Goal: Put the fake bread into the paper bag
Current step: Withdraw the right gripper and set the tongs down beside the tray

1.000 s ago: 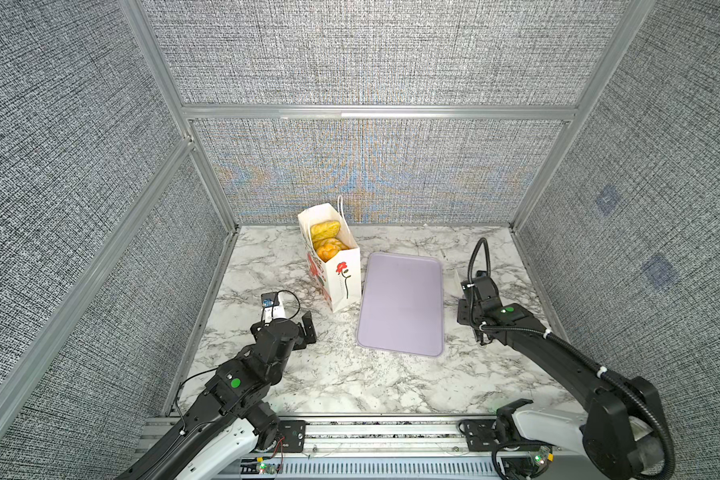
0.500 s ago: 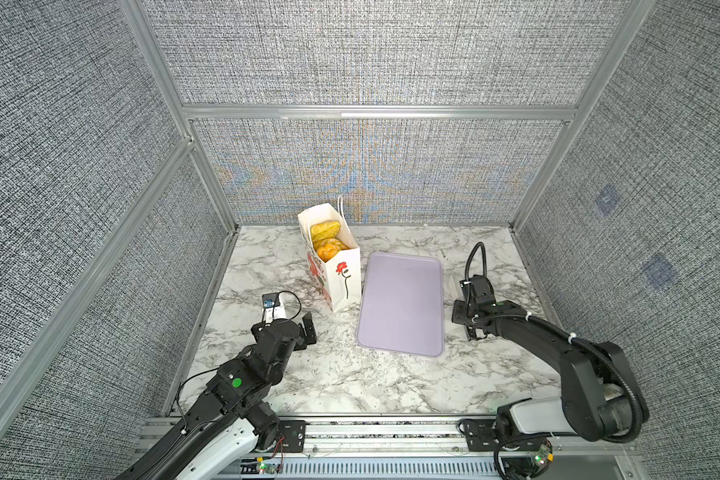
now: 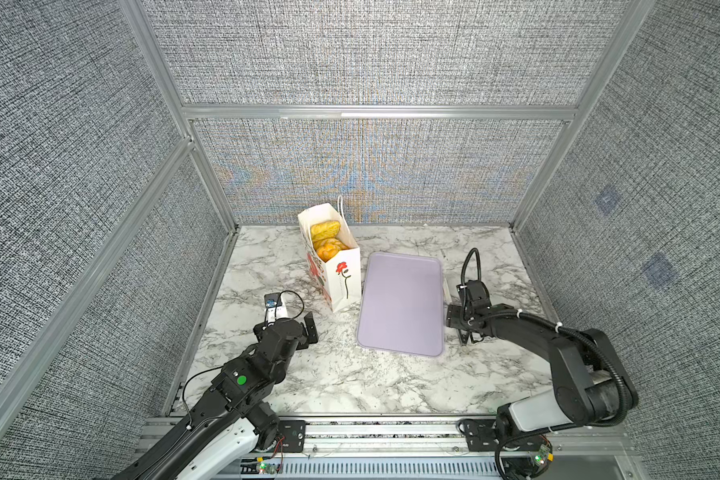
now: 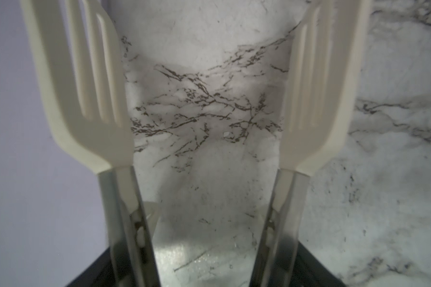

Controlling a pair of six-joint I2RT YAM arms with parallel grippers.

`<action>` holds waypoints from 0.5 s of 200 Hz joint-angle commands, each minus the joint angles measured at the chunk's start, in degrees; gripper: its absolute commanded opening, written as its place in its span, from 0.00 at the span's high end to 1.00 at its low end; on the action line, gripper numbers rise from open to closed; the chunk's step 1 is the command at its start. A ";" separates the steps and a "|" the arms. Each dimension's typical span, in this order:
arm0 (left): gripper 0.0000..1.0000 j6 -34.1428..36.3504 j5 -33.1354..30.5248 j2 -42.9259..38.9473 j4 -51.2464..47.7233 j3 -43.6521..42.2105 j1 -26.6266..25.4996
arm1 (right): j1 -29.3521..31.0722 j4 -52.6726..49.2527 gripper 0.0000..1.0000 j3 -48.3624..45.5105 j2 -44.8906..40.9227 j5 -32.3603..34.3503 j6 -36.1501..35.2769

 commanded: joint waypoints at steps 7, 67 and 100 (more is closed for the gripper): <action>0.01 -0.49 -1.88 0.38 1.25 -0.03 0.27 | 0.02 4.19 0.11 -1.56 -0.78 -0.16 0.46; 0.01 -1.05 -5.64 0.83 3.72 -0.80 0.97 | 2.53 8.35 0.01 -5.91 -9.55 1.42 -1.62; 0.00 -2.40 -9.35 1.45 3.87 -1.83 2.31 | 3.18 9.23 0.01 -7.81 -17.69 2.03 -3.70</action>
